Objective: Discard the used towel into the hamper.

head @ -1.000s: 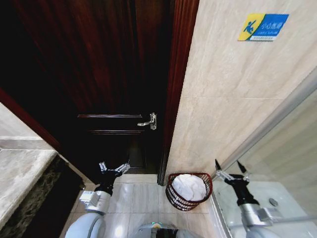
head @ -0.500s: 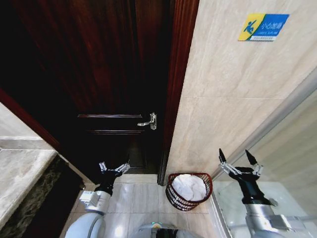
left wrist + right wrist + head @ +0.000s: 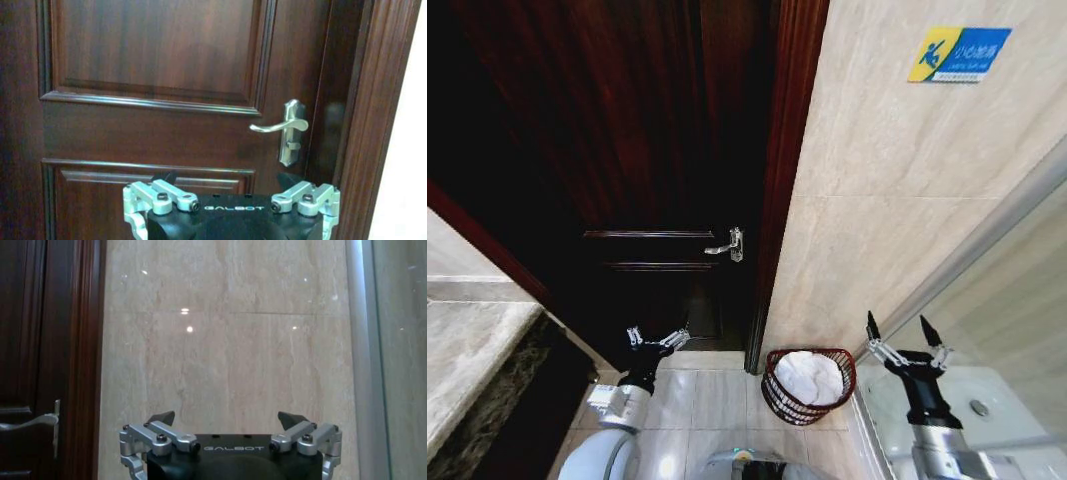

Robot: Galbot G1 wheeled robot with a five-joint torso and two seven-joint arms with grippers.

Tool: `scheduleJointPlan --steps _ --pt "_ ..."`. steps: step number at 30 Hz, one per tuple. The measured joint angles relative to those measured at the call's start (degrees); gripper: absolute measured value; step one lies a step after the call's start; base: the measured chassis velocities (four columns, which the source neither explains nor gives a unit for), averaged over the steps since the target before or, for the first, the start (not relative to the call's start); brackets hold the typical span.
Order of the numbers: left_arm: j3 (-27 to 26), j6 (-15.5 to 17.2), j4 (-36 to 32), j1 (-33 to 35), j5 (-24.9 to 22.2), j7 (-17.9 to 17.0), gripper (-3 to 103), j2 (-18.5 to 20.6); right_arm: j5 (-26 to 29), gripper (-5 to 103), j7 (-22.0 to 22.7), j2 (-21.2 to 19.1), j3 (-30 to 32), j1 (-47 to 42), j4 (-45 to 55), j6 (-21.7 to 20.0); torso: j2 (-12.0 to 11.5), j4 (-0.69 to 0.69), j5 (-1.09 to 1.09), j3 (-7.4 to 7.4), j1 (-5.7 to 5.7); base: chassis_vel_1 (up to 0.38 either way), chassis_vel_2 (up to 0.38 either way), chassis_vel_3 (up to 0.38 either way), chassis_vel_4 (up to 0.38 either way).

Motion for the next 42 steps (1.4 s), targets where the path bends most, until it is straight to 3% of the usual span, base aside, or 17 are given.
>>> scheduleJointPlan --steps 42 --pt "0.0 0.0 0.0 0.0 0.0 0.0 100 0.0 1.38 100 -0.17 -0.48 -0.14 0.49 1.0 -0.92 0.0 0.0 -0.01 0.0 0.0 0.0 0.0 0.0 0.0"
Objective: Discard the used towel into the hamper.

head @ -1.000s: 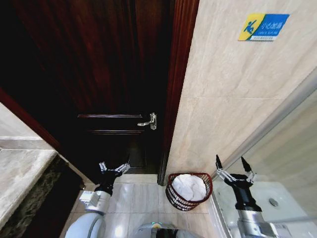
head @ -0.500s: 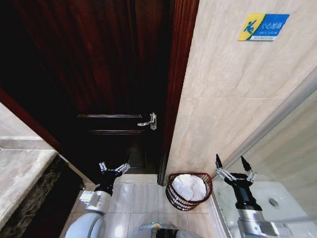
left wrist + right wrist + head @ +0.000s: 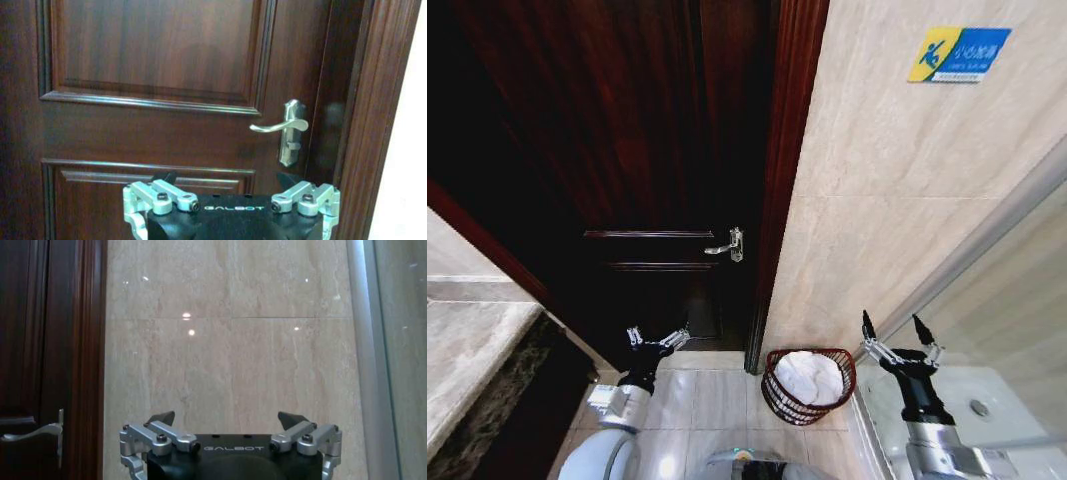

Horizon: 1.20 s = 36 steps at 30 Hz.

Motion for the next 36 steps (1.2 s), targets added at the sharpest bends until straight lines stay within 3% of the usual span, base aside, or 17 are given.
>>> scheduleJointPlan --steps 36 --pt "0.0 0.0 0.0 0.0 0.0 0.0 100 0.0 -0.05 100 -0.04 0.0 0.01 0.0 0.04 -0.01 0.01 -0.01 0.0 0.0 0.0 0.018 0.015 0.018 0.015"
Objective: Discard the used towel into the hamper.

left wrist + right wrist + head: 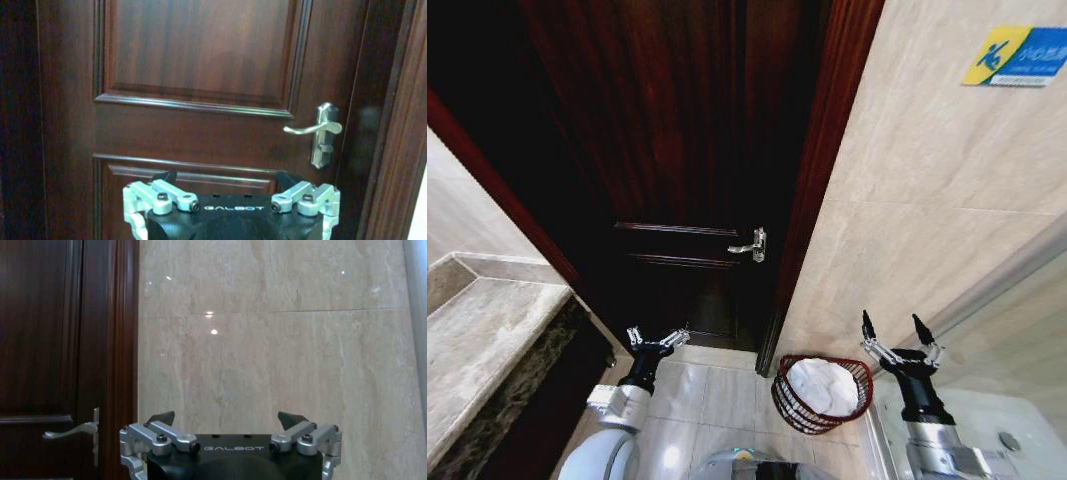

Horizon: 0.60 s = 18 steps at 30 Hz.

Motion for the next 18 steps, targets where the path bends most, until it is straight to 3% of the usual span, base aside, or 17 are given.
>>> scheduleJointPlan --steps 18 --pt "0.0 0.0 0.0 0.0 0.0 0.0 100 0.0 0.0 100 0.01 0.0 0.0 0.0 -0.01 0.0 0.0 -0.01 0.01 0.0 0.0 -0.025 -0.027 -0.029 -0.029"
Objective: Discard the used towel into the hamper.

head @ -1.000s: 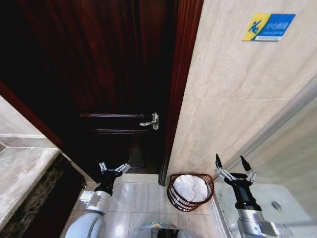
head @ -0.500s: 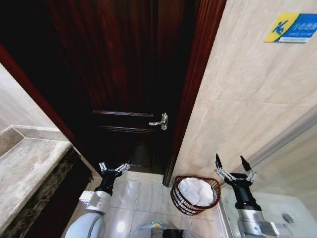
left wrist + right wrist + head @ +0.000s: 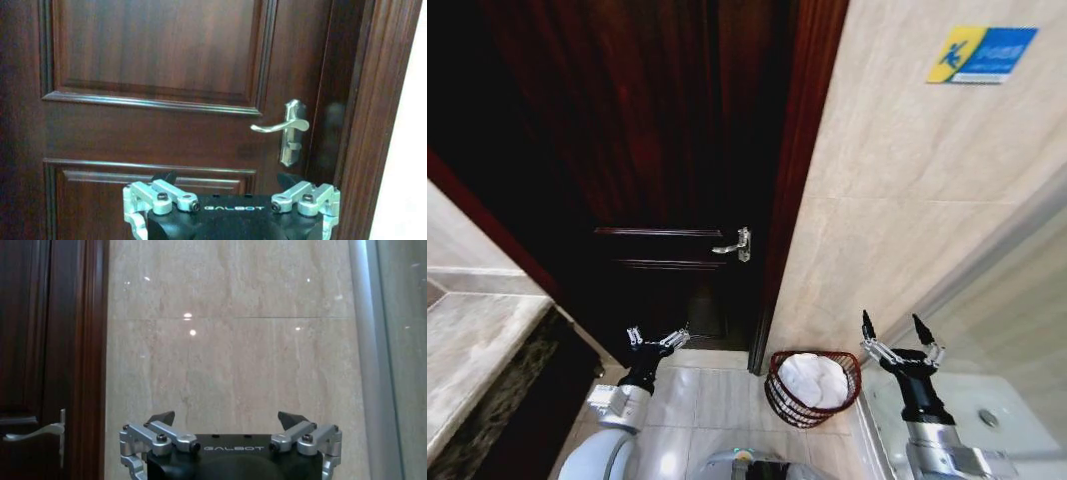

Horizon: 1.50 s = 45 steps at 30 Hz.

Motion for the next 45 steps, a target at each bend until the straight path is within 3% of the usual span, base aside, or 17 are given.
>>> scheduleJointPlan --steps 45 --pt "0.01 0.0 0.0 0.0 0.0 0.0 100 -0.01 0.0 100 0.01 -0.01 0.01 0.0 0.0 0.0 -0.01 0.01 -0.01 0.0 0.0 0.057 0.051 -0.055 -0.056"
